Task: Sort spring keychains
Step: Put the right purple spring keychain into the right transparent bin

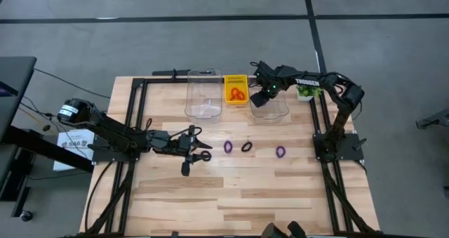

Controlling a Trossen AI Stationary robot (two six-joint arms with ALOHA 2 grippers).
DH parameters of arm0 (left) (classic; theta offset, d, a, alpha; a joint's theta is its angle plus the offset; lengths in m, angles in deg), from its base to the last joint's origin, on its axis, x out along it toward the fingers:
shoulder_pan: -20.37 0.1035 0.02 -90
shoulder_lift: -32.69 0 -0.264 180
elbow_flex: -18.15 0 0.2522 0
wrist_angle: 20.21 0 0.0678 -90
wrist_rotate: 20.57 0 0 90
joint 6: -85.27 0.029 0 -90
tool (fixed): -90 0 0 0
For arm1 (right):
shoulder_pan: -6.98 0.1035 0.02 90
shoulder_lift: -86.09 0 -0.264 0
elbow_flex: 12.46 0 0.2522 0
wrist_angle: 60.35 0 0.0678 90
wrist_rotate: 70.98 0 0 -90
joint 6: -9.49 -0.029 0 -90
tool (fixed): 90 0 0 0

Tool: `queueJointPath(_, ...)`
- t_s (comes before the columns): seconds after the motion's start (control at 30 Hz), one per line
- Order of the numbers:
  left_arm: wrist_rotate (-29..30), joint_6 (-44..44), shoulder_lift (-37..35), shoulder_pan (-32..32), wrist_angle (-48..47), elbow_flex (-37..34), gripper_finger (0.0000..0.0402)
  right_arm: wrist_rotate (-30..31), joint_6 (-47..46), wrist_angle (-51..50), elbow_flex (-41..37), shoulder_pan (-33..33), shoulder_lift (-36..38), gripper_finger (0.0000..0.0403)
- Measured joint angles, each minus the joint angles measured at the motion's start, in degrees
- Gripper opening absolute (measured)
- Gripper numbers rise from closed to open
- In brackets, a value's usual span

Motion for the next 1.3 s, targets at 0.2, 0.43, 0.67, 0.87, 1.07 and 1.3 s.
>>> queueJointPath(0.2, 0.0, 0.0, 0.0, 0.0, 0.0, 0.0, 0.0142, 0.0, 3.2, -1.1, 0.4, 0.0, 0.0, 0.0062)
queueJointPath(0.43, 0.0, 0.0, 0.0, 0.0, 0.0, 0.0, 0.0142, 0.0, 5.5, -5.8, 4.6, 1.2, 3.3, 0.0062)
queueJointPath(0.67, 0.0, 0.0, 0.0, 0.0, 0.0, 0.0, 0.0142, 0.0, 6.0, -9.0, 5.3, 2.8, 16.0, 0.0062)
queueJointPath(0.87, 0.0, 0.0, 0.0, 0.0, 0.0, 0.0, 0.0142, 0.0, 5.3, -18.3, 5.3, 6.8, 28.3, 0.0062)
queueJointPath(1.07, 0.0, 0.0, 0.0, 0.0, 0.0, 0.0, 0.0142, 0.0, 1.5, -27.4, 5.3, 16.8, 36.6, 0.0062)
queueJointPath(1.3, 0.0, 0.0, 0.0, 0.0, 0.0, 0.0, 0.0142, 0.0, -2.6, -34.1, 5.3, 30.5, 40.4, 0.0062)
